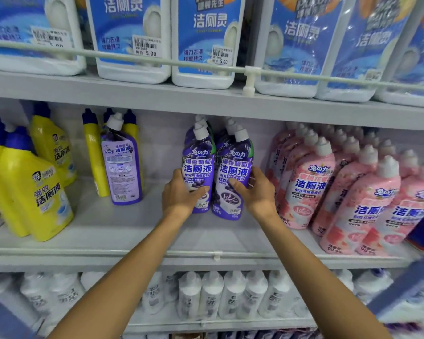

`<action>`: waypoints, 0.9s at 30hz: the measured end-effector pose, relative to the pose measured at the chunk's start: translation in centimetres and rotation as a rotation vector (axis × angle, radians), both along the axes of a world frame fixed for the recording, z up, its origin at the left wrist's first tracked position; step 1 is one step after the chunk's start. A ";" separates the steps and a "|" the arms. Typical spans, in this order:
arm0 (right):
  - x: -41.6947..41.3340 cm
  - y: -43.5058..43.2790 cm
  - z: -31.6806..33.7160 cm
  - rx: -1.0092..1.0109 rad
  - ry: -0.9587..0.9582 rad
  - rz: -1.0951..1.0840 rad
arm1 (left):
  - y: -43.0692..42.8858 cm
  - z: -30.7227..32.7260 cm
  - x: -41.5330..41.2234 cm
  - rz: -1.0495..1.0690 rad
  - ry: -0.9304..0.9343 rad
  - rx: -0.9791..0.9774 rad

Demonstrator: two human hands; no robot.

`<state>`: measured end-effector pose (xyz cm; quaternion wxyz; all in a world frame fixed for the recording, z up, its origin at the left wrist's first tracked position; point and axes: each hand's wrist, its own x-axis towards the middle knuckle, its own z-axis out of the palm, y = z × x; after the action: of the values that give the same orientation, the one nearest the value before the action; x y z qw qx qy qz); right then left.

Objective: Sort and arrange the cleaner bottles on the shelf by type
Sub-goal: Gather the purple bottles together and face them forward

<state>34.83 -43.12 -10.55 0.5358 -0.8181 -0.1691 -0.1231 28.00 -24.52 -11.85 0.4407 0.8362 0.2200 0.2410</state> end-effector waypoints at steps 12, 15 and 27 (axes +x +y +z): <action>1.5 2.3 -2.1 0.043 -0.102 0.020 | -0.4 0.4 0.6 0.070 -0.008 0.058; 1.6 2.6 -2.5 0.051 -0.090 0.041 | -0.1 -0.1 0.7 0.070 -0.025 0.048; 2.2 2.9 -3.4 0.114 -0.068 0.109 | 0.5 -0.7 0.2 0.051 -0.057 0.005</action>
<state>37.02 -40.20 -13.98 0.5814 -0.7710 -0.2243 -0.1308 28.24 -24.01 -12.51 0.4383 0.8243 0.2279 0.2765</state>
